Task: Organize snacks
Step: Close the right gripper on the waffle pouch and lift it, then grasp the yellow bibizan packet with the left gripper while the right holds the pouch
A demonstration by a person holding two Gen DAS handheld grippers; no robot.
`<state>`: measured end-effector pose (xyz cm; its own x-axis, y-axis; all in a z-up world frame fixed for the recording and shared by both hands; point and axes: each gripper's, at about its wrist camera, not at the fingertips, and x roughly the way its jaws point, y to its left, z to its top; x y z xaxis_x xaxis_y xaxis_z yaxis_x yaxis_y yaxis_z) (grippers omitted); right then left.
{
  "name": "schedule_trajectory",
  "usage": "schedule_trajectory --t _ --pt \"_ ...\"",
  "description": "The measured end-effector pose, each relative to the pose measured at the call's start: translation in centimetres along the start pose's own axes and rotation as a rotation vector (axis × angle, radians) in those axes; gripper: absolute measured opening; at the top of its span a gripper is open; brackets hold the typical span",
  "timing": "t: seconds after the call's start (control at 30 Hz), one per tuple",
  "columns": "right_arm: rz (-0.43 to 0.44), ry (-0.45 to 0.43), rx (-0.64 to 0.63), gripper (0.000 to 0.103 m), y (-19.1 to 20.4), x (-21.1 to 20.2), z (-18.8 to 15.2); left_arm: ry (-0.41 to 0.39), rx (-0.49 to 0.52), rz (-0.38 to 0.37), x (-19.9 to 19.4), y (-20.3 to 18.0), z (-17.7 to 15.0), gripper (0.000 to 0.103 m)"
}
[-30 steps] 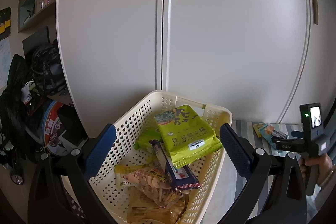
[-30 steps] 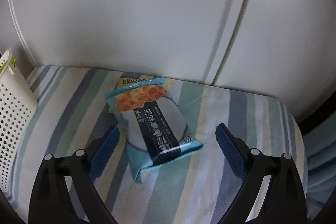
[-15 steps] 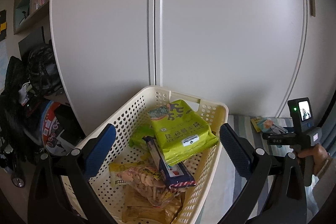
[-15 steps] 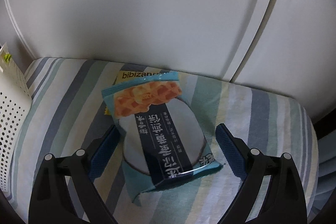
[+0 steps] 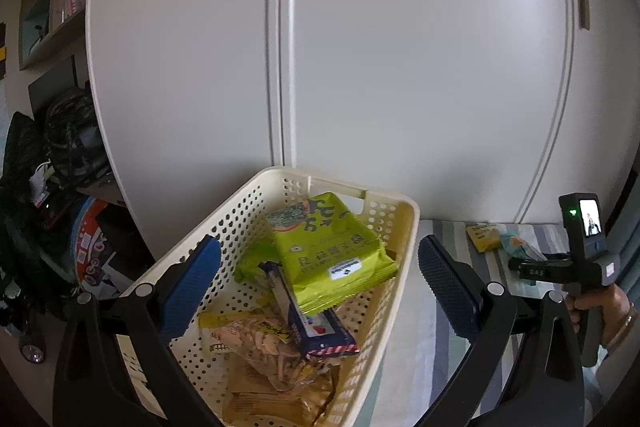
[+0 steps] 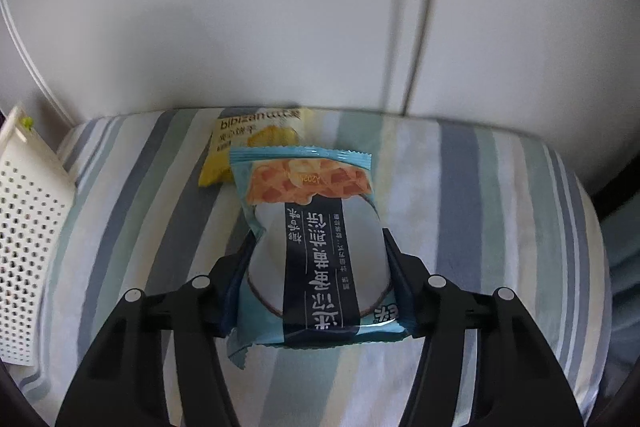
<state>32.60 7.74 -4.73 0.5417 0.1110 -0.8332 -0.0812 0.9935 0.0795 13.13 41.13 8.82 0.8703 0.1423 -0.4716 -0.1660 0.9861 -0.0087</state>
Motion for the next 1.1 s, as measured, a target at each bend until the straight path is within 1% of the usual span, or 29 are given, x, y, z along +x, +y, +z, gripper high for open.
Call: schedule_trajectory --t 0.17,0.2,0.3,0.37,0.43,0.47,0.6,0.67,0.7,0.73,0.87,0.93,1.03,1.1 --pt "0.010 -0.026 0.074 0.058 -1.5 -2.6 -1.0 -0.003 0.044 -0.030 -0.2 -1.7 -0.2 0.100" --pt "0.012 -0.034 0.092 0.058 -1.5 -3.9 -1.6 -0.002 0.054 -0.035 -0.1 -2.1 -0.3 0.100" --pt "-0.002 -0.048 0.149 0.058 -2.3 -6.1 -2.7 0.007 0.086 -0.054 0.0 -3.4 -0.6 0.100" --pt "-0.035 -0.043 0.179 0.058 -3.2 -6.2 -3.1 0.011 0.113 -0.070 -0.1 -4.4 -1.0 0.100" --pt "-0.090 -0.048 0.197 0.058 -3.9 -6.5 -3.6 0.013 0.135 -0.086 -0.2 -5.2 -1.2 0.100" --pt "-0.099 -0.054 0.207 0.058 -4.3 -6.7 -3.8 0.022 0.144 -0.100 -0.1 -5.8 -1.5 0.100" --pt "-0.052 -0.054 0.266 0.058 -5.4 -6.8 -4.6 0.061 0.188 -0.152 0.1 -7.9 -2.3 0.100" --pt "-0.065 -0.063 0.258 0.058 -5.8 -6.8 -4.8 0.088 0.205 -0.202 0.5 -9.1 -2.4 0.100" --pt "-0.075 -0.064 0.253 0.058 -5.7 -6.5 -4.8 0.100 0.215 -0.228 0.9 -9.9 -2.5 0.100" --pt "-0.085 -0.065 0.249 0.058 -5.7 -6.4 -4.7 0.108 0.227 -0.237 1.2 -10.5 -2.5 0.100" --pt "-0.086 -0.063 0.246 0.058 -6.4 -6.0 -4.9 0.182 0.313 -0.265 4.7 -14.3 -2.5 0.100" --pt "-0.077 -0.057 0.253 0.059 -6.8 -5.7 -5.0 0.210 0.347 -0.290 6.6 -16.1 -2.5 0.100" --pt "-0.054 -0.055 0.272 0.058 -7.2 -5.6 -5.1 0.229 0.406 -0.313 10.0 -18.6 -2.3 0.100" --pt "-0.037 -0.057 0.283 0.059 -7.2 -5.7 -5.1 0.249 0.426 -0.327 11.9 -19.7 -2.2 0.100"
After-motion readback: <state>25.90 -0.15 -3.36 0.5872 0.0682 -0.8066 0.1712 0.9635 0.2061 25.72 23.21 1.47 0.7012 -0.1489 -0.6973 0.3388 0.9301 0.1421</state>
